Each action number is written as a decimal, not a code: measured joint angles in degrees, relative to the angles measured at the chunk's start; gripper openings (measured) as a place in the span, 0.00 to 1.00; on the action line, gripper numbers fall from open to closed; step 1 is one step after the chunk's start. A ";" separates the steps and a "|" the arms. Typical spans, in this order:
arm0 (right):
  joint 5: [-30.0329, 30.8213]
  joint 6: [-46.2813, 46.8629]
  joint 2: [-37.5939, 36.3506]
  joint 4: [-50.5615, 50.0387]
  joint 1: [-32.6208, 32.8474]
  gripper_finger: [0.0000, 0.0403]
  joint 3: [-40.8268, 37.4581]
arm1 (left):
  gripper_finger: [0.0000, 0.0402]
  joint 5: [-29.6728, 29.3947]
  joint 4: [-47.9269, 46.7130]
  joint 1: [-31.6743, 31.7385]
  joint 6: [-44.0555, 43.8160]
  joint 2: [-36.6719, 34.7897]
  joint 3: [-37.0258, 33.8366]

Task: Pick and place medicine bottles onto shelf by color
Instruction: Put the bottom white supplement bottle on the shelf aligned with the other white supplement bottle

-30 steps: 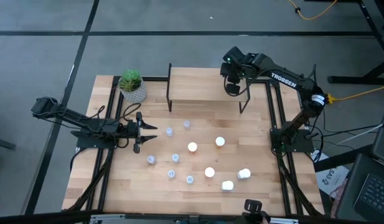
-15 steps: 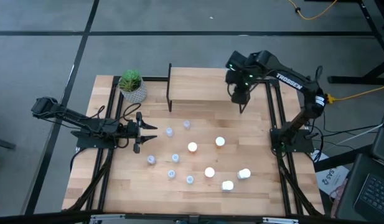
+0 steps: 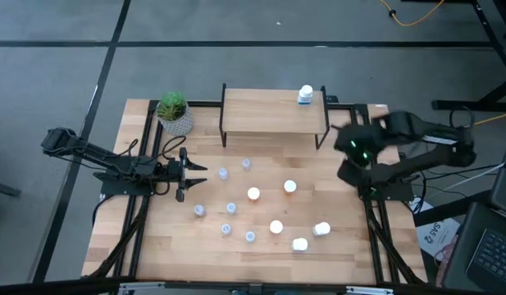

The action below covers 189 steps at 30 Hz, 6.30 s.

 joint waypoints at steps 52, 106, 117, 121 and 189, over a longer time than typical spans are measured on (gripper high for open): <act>14.50 25.04 36.61 7.84 39.81 0.52 9.92 | 0.41 -0.07 -1.09 0.01 -4.51 0.02 -0.01; 17.38 -4.58 48.58 7.81 33.24 0.43 21.44 | 0.41 -1.19 -2.78 0.00 -4.51 0.01 -0.01; 38.77 -24.02 40.36 -4.94 18.22 0.43 40.99 | 0.41 -1.19 -3.29 0.00 -4.52 0.00 0.01; 39.72 -30.03 33.08 -5.10 9.46 0.43 40.98 | 0.41 -1.19 -3.92 -0.01 -4.53 0.02 -0.01; 14.56 -63.65 22.53 19.79 -34.32 0.55 12.75 | 0.41 -1.17 -4.43 0.01 -4.29 0.01 0.00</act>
